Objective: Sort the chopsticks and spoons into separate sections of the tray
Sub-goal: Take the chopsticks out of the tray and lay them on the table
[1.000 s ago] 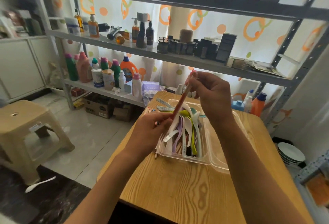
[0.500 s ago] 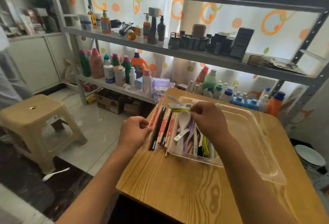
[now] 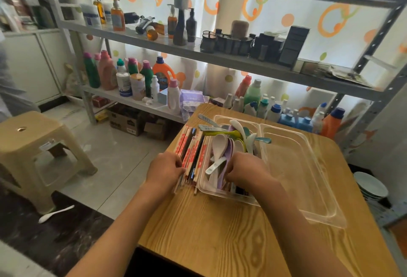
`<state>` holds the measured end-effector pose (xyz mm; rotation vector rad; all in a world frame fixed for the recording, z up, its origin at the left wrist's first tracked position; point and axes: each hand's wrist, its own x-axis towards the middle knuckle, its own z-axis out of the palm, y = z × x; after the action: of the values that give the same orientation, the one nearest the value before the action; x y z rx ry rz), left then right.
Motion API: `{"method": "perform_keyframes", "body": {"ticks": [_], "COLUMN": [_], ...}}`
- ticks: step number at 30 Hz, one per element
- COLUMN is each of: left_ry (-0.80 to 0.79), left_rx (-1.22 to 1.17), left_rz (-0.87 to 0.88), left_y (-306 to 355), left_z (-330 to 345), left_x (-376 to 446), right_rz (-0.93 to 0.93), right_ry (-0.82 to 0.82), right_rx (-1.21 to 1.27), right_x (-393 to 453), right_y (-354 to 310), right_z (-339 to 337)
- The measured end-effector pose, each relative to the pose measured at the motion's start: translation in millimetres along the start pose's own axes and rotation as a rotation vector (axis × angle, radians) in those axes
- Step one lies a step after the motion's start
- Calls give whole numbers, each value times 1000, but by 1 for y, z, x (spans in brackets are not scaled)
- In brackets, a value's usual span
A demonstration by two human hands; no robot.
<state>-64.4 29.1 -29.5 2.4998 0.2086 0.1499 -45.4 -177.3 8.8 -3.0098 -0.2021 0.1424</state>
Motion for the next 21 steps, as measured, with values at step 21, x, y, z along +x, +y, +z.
{"method": "perform_keyframes", "body": {"ticks": [21], "left_ry": [-299], "left_rx": [-374], "left_rz": [137], "left_y": [23], "left_z": [-8], "left_x": [-16], "right_rz": [-152], "right_ry": [-128], "right_rx": [-11], "right_x": [-10], "right_y": [3], "right_z": [0]}}
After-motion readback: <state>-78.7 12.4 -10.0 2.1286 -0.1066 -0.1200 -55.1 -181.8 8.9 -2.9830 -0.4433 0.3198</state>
